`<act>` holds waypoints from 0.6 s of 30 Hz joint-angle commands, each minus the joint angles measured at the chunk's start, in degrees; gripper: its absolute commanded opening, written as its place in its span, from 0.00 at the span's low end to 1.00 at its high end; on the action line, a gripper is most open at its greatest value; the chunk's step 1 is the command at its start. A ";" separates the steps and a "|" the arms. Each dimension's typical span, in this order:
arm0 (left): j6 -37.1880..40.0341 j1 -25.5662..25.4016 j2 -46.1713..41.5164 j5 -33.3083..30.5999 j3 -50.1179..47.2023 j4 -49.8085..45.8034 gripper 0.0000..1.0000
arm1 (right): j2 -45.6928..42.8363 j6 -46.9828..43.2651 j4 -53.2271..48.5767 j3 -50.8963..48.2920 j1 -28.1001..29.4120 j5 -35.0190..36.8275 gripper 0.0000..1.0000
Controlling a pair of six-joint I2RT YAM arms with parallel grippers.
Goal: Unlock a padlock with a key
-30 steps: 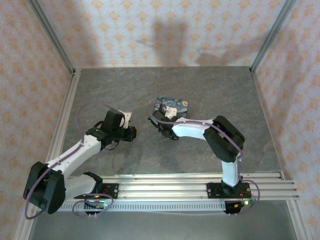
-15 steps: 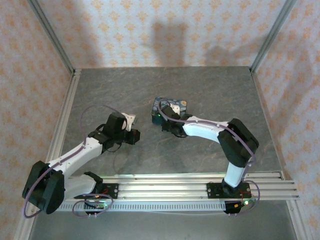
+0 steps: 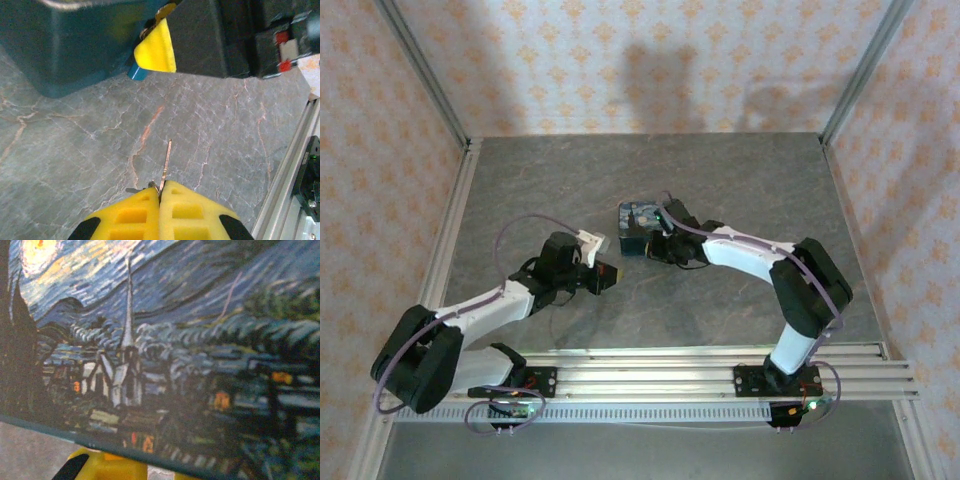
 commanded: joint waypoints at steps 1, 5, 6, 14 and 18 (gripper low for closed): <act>-1.13 -0.07 1.44 3.03 -1.82 10.19 0.00 | -2.77 1.09 1.51 -0.22 -1.15 -7.33 0.00; 1.36 -0.14 1.47 4.19 -2.02 10.98 0.00 | -3.52 0.11 -0.63 0.89 -3.07 -12.14 0.00; 2.01 -0.13 1.37 4.47 -1.87 10.72 0.00 | -3.74 -0.19 -1.50 1.43 -3.74 -13.38 0.00; 4.62 -0.05 1.18 4.15 -1.24 10.40 0.00 | -6.34 -1.44 -6.48 4.62 -7.23 -19.97 0.00; 2.39 0.02 3.34 5.50 -0.84 15.31 0.00 | -7.18 -0.27 -6.57 4.71 -8.30 -22.30 0.00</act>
